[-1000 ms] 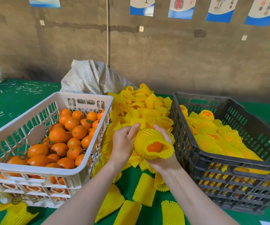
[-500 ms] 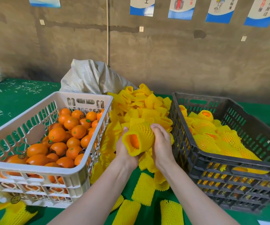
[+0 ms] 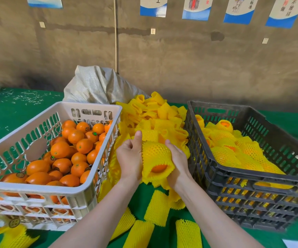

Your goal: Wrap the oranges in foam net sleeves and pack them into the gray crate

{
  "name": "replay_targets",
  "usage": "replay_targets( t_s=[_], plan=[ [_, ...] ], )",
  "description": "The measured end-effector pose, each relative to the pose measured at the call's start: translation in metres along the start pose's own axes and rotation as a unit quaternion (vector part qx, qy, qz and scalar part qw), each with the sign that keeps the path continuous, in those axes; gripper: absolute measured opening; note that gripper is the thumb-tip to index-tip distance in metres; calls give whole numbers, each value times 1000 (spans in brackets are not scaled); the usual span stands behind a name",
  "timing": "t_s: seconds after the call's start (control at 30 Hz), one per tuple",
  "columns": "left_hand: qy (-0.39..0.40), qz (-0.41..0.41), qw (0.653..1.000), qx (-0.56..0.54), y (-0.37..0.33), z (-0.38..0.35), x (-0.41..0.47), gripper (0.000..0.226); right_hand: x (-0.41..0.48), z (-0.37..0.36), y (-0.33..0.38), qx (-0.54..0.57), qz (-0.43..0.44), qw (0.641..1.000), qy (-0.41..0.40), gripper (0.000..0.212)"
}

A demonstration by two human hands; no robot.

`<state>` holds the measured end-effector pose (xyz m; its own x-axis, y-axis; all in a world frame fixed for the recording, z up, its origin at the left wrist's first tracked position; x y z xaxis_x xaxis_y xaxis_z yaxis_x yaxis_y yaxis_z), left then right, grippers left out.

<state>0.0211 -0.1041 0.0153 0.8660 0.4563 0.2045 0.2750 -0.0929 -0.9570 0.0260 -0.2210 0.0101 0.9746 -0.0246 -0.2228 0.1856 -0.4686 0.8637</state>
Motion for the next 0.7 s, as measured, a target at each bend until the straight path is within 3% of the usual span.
replay_targets(
  t_s=[0.1,0.2,0.43,0.6,0.7],
  plan=[
    [-5,-109,991,84,-7,3,3,46,0,3,-1,33,-24,999,-19,15],
    [12,-132,987,90,-8,1,7,44,-2,0,-3,59,-53,997,-27,13],
    [79,-64,994,38,-5,-1,11,44,1,-4,-8,77,-81,993,35,22],
    [135,45,989,-37,-4,-8,15,53,-11,-9,-3,97,-105,982,122,61],
    [118,40,992,-29,-6,-9,12,43,-11,-12,-1,78,-102,987,92,48]
  ],
)
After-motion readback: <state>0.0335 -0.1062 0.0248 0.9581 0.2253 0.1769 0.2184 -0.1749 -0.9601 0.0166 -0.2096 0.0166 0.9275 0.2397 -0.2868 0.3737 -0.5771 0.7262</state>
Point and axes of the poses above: each hand's wrist, its own x-axis towards the middle knuckle, its own z-axis out of the back of the hand, y = z × x, the point moved 3 cm from there along x, towards the middle knuckle, and after that the axes turned 3 degrees about y, right-handed, at the moved point
